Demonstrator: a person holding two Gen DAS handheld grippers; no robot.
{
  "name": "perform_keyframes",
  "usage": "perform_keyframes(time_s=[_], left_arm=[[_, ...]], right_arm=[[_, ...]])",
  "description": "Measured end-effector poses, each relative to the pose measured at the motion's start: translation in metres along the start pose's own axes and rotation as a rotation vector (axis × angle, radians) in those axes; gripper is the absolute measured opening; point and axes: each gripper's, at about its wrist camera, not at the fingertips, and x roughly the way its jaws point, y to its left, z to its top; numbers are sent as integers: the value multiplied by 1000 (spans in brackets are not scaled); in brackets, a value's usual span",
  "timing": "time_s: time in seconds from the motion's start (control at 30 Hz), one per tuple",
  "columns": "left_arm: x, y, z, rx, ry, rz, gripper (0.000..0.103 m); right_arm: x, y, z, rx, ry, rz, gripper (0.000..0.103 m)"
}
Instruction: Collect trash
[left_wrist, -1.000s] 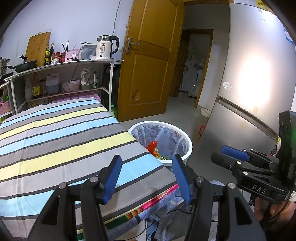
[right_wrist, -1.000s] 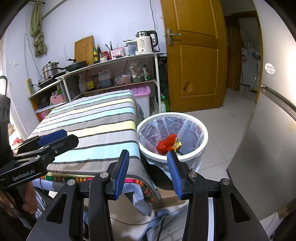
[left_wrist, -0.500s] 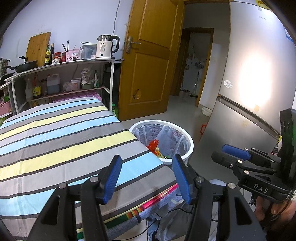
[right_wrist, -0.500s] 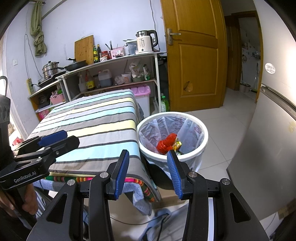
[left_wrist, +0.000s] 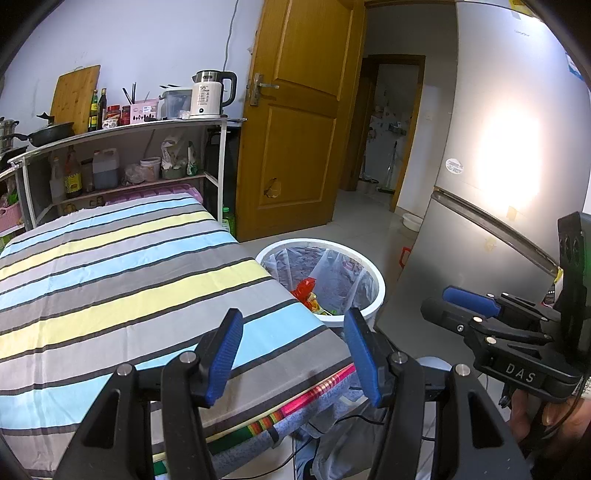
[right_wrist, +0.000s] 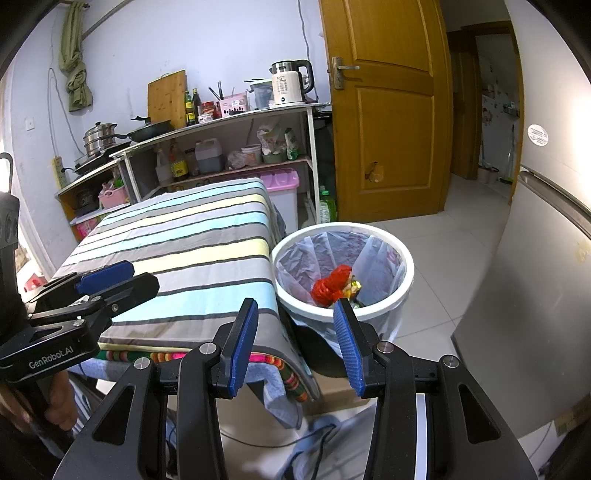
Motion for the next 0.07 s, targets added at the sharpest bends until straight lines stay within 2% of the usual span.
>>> perform_keyframes(time_s=[0.07], left_arm=[[0, 0, -1, 1, 2, 0, 59]], right_arm=[[0, 0, 0, -1, 2, 0, 44]])
